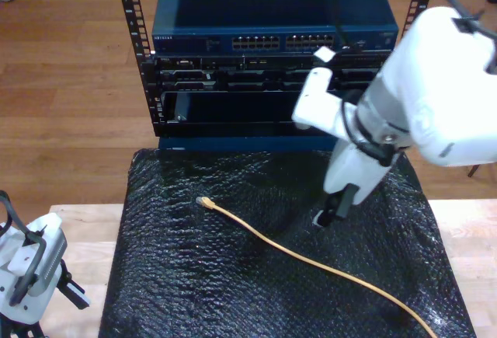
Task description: Grab the cable and plug it in
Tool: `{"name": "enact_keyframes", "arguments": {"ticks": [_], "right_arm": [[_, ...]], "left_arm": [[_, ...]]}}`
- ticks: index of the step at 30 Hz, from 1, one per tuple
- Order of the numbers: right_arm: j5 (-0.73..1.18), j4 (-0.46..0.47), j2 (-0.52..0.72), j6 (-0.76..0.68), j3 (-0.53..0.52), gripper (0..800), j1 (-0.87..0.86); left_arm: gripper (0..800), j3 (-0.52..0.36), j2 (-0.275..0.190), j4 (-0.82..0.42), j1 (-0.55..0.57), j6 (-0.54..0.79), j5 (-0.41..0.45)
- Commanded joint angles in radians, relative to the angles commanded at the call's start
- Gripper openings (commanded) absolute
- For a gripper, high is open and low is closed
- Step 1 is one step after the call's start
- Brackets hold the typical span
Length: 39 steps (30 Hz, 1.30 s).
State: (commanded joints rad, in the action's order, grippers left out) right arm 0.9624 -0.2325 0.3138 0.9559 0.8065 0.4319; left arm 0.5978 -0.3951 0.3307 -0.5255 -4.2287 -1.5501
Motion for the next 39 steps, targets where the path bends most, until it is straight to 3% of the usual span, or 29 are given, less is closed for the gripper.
{"name": "enact_keyframes", "arguments": {"ticks": [5, 12, 18, 25, 34, 39], "right_arm": [[-0.048, 0.005, -0.089, -0.074, 0.041, 798, 0.058], [-0.055, 0.029, -0.307, -0.166, 0.212, 798, 0.115], [-0.055, 0.066, -0.473, -0.252, 0.367, 798, 0.175], [-0.044, 0.218, -0.617, -0.396, 0.502, 796, 0.216], [0.057, 0.232, -0.750, -0.459, 0.655, 793, 0.241], [0.081, 0.232, -0.784, -0.508, 0.687, 789, 0.242]], "left_arm": [[800, 0.008, 0.000, 0.002, 0.000, -0.006, 0.043], [800, 0.011, 0.012, 0.043, 0.020, -0.032, 0.127], [800, 0.015, 0.014, 0.072, 0.029, -0.046, 0.138], [800, 0.011, 0.015, 0.074, 0.028, -0.061, 0.137], [800, 0.011, 0.020, 0.074, 0.029, -0.058, 0.135], [800, 0.011, 0.018, 0.075, 0.028, -0.058, 0.132]]}}
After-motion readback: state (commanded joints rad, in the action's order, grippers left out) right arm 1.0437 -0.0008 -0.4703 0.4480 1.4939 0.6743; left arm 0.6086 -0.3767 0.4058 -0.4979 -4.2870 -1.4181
